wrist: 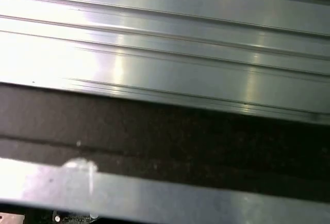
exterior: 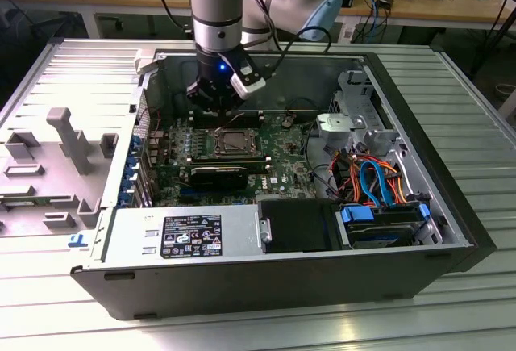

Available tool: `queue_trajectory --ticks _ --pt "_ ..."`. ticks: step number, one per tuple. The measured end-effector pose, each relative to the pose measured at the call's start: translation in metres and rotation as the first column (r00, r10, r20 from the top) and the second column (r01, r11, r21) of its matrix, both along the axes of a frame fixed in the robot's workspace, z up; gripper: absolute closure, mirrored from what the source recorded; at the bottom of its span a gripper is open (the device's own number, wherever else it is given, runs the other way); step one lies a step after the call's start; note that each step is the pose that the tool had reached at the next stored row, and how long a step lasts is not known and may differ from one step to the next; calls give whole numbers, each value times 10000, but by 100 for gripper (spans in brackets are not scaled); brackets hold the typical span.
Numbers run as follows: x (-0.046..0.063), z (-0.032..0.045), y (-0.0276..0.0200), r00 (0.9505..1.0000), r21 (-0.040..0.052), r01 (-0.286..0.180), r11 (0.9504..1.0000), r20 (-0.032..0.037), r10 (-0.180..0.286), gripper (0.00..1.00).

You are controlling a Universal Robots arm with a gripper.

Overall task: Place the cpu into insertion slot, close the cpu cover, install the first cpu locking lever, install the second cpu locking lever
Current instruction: 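Install the first cpu locking lever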

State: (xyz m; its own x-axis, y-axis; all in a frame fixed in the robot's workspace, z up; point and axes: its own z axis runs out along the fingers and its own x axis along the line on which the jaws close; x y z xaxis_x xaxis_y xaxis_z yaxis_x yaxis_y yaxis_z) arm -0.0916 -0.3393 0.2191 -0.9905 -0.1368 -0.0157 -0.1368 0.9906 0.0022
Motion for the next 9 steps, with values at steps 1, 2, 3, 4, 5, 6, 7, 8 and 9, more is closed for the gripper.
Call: queue_trajectory --ticks 1,2,3,4,5,6,7,8,9 --pt "0 -1 -1 10000 0 -7 10000 0 7 89" --pt "-1 -2 -2 10000 -2 -37 10000 -2 37 89" --pt "0 -5 -2 10000 4 -60 10000 -2 60 89" --pt "0 -6 -2 10000 21 -71 10000 -2 71 89" --pt "1 -7 -2 10000 110 -76 9999 0 76 89" --pt "0 -7 -3 10000 173 -75 9998 0 75 89" --pt "0 -7 -4 10000 209 -73 9998 1 73 89" --pt "0 -8 -6 10000 215 -74 9997 1 74 89" --pt "0 -8 -9 10000 219 -75 9997 1 75 89"
